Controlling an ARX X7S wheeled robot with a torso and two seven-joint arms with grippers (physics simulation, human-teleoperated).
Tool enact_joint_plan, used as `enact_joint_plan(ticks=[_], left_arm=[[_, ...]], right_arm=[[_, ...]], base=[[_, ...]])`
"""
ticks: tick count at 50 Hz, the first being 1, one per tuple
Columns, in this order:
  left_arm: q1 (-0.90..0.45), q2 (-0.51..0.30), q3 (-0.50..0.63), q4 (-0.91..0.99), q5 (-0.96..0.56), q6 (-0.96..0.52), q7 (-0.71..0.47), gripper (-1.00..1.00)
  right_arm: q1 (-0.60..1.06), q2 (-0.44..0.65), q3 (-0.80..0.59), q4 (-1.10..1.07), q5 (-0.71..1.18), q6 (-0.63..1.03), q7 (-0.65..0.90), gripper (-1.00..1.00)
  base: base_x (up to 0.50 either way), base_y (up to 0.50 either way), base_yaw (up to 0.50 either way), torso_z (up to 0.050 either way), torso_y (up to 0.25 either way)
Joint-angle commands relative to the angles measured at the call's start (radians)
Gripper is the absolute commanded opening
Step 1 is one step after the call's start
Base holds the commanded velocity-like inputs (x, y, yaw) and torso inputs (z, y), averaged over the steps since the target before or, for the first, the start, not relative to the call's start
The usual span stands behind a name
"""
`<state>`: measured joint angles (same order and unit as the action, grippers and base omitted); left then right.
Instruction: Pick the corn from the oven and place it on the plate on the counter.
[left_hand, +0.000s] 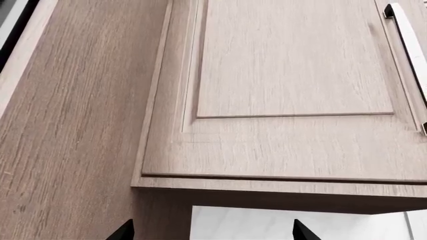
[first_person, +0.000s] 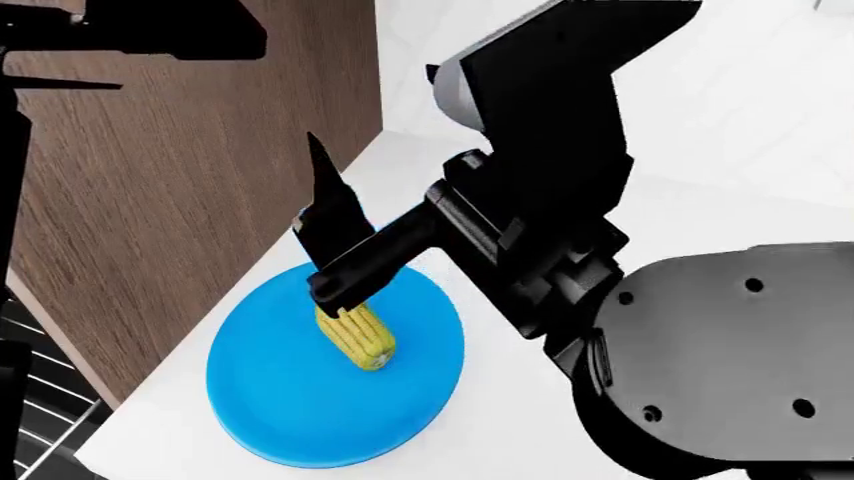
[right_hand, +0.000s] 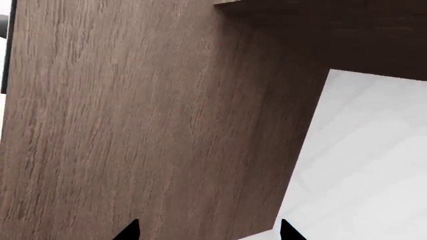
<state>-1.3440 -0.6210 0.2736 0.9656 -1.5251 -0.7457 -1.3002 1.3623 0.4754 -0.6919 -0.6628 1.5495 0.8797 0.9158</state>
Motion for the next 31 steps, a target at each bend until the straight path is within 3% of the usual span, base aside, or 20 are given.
enact_joint_plan(ticks=[1,31], left_arm=[[-0.001,-0.005,-0.001,0.0,-0.001,0.003,0.0,1.0],[-0.022,-0.127,-0.056,-0.011,0.023,-0.018,0.038,1.0]], right_arm=[[0.136,0.019,0.067,-0.058,0.039,0.005,0.06,1.0],[0.177,0.228,0.211,-0.2,0.036,-0.024,0.126,1.0]], base=[[0.0,0.0,0.0,0.0,0.0],[0.0,0.0,0.0,0.0,0.0]])
